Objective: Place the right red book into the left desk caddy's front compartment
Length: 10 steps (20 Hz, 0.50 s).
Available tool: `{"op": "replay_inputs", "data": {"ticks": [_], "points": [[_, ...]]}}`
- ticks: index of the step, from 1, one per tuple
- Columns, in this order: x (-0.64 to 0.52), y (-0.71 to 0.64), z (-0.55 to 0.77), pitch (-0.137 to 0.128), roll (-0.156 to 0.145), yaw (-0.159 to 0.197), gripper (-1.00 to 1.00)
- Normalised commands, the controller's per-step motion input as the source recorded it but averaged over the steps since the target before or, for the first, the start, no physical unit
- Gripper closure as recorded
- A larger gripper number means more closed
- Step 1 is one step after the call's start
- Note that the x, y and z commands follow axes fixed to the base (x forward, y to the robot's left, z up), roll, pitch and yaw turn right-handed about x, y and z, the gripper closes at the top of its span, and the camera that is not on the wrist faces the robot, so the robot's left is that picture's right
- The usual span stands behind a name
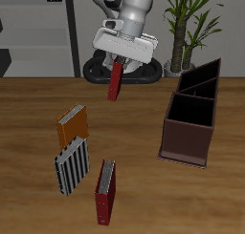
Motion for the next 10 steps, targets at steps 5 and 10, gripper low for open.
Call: {"op": "replay_inputs", "data": {"ticks": [5, 10], "points": [[-0.11, 0.25, -0.05, 0.027, -0.015, -0.042, 1.00], [-0.20, 0.32, -0.05, 0.028, -0.004, -0.044, 1.00]]}}
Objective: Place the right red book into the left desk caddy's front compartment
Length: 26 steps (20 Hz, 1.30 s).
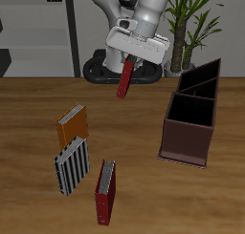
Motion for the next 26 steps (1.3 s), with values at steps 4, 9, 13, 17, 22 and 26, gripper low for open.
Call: {"op": "replay_inputs", "data": {"ticks": [4, 9, 13, 17, 22, 26], "points": [[-0.25, 0.38, 0.00, -0.010, 0.055, -0.004, 1.00], [-0.23, 0.33, 0.07, -0.029, 0.016, -0.013, 1.00], [-0.07, 0.29, 0.01, 0.006, 0.030, 0.009, 1.00], [0.04, 0.28, 0.03, 0.014, 0.008, -0.025, 1.00], [0.00, 0.24, 0.11, -0.013, 0.023, 0.003, 1.00], [0.05, 0.20, 0.24, -0.021, -0.004, -0.043, 1.00]]}}
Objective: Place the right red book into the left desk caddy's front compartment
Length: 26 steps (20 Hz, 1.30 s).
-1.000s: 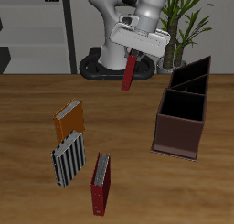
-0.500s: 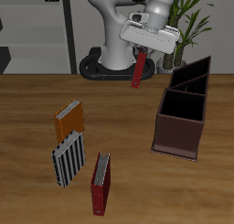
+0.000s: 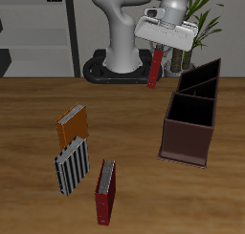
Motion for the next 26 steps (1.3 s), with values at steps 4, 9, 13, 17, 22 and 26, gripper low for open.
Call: {"op": "replay_inputs", "data": {"ticks": [4, 9, 13, 17, 22, 26], "points": [[0.14, 0.27, 0.13, 0.010, -0.004, -0.048, 1.00], [0.16, 0.24, 0.17, -0.018, -0.003, -0.062, 1.00], [0.32, 0.17, 0.04, 0.030, -0.003, -0.061, 1.00], [0.20, 0.10, 0.01, 0.026, 0.006, -0.035, 1.00], [0.17, 0.12, 0.04, 0.024, 0.019, -0.060, 1.00], [0.21, 0.23, -0.02, 0.014, 0.038, 0.000, 1.00]]}}
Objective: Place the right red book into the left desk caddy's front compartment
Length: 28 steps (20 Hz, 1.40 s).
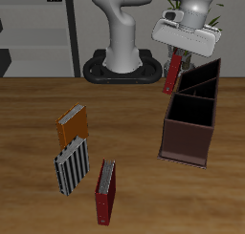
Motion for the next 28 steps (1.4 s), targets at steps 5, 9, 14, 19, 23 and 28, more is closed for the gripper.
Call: {"op": "replay_inputs", "data": {"ticks": [5, 9, 14, 19, 23, 28], "points": [[0.22, 0.09, -0.05, 0.028, 0.011, -0.027, 1.00], [0.13, 0.13, -0.10, 0.042, 0.024, -0.052, 1.00], [0.04, 0.18, -0.08, 0.015, 0.042, -0.005, 1.00], [-0.03, 0.14, -0.04, 0.010, 0.033, -0.020, 1.00], [-0.02, 0.09, 0.02, -0.006, 0.031, 0.006, 1.00], [0.03, 0.02, 0.00, -0.008, 0.009, -0.007, 1.00]]}}
